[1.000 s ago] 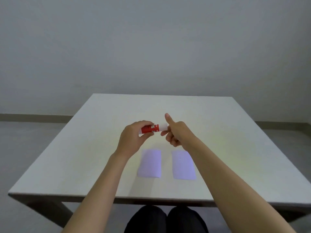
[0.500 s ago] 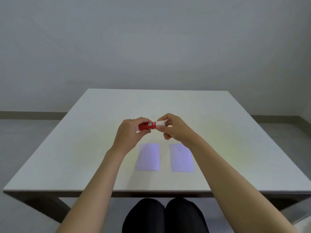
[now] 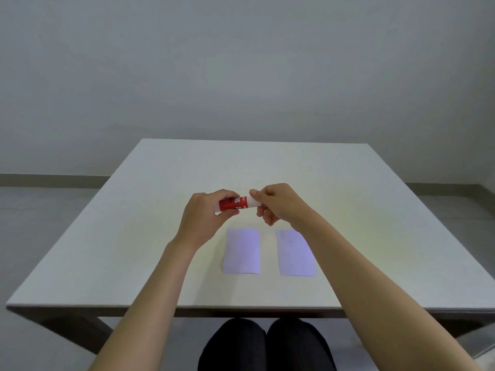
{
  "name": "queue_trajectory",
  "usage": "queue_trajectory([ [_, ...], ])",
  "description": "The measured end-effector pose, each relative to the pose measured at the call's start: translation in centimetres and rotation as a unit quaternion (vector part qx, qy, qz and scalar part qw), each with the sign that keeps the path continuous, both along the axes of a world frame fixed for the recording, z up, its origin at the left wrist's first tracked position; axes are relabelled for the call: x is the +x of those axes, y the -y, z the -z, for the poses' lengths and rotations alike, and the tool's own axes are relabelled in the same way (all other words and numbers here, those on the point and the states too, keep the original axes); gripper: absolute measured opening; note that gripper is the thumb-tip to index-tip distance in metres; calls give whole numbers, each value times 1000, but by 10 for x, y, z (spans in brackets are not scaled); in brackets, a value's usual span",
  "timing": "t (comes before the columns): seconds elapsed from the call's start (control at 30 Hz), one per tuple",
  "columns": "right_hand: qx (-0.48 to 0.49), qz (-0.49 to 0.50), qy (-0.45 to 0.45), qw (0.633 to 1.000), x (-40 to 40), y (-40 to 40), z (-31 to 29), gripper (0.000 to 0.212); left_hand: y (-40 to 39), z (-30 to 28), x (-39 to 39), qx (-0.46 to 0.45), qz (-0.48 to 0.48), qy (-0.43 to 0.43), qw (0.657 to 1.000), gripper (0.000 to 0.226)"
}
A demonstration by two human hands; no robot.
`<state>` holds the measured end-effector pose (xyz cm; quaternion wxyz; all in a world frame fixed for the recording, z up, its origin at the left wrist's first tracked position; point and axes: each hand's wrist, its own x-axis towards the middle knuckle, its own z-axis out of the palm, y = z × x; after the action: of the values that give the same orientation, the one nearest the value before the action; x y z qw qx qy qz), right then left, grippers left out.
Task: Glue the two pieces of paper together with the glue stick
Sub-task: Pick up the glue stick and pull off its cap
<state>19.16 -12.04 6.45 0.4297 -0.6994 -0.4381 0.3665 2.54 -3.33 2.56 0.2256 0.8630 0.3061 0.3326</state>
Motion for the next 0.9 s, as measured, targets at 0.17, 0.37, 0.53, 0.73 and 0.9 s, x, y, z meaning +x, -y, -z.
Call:
queue_trajectory([
  [0.17, 97, 106, -17, 990, 29, 0, 3, 19, -6, 6, -7, -124, -30, 39, 991, 19],
  [0.37, -10, 252, 168, 953, 83, 16, 45, 23, 4, 4, -8, -341, 42, 231, 910, 22],
  [0.53, -63, 216, 275, 935, 95, 34, 81, 33, 9, 5, 0, -402, 52, 277, 871, 19],
  [0.73, -74, 184, 316, 928, 96, 42, 91, 42, 16, 6, 10, -441, 43, 327, 835, 15],
  [0.9, 8, 209, 390, 897, 72, 51, 72, 64, 26, 4, 18, -455, 44, 336, 823, 22],
])
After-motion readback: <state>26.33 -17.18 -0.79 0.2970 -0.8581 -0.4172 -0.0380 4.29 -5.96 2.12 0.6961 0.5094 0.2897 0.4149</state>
